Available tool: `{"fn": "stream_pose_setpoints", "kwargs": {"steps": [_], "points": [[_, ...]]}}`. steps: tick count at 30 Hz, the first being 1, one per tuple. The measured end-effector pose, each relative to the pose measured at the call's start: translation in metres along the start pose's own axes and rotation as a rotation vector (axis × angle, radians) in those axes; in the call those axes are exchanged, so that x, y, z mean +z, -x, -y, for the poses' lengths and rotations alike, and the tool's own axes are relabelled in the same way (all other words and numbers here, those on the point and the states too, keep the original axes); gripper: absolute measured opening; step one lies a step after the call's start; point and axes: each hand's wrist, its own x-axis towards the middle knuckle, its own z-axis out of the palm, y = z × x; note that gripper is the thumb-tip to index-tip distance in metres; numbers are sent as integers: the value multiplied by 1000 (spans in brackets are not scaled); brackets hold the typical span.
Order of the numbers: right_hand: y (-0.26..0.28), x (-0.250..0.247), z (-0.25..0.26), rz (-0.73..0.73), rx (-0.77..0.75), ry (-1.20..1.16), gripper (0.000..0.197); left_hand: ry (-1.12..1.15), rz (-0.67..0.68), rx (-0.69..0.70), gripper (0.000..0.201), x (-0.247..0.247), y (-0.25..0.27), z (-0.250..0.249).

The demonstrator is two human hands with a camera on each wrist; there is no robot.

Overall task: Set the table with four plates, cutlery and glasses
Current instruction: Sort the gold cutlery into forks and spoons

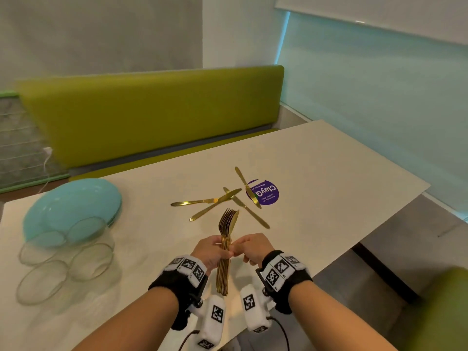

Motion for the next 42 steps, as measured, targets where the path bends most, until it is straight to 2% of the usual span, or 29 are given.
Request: {"fn": "stream_pose_setpoints", "kwargs": {"steps": [4, 9, 12, 15, 19, 23, 25, 29, 38, 42], "points": [[39, 44, -3, 24, -7, 109, 24, -103, -48, -6, 34, -28, 41, 33], [77, 88, 2, 118, -11, 223, 14, -405, -142, -15, 39, -70, 79, 65], [88, 98, 7, 133, -37, 350, 29, -677, -234, -18, 42, -102, 98, 79], [94, 103, 13, 151, -59, 427, 34, -893, -303, -40, 46, -133, 115, 90], [97, 110, 16, 153, -70, 504, 34, -1087, -325, -83, 41, -166, 129, 107], [97, 119, 15, 156, -75, 531, 27, -1224, -289, -123, 39, -187, 136, 121], [97, 122, 15, 162, -78, 553, 24, -1257, -279, -143, 37, -194, 136, 127], [97, 124, 16, 175, -93, 581, 31, -1281, -267, -148, 36, -203, 134, 133], [90, 116, 12, 149, -76, 567, 28, -1271, -386, -125, 33, -222, 124, 133], [87, 113, 10, 133, -66, 552, 28, -1245, -411, -107, 42, -231, 121, 132]]}}
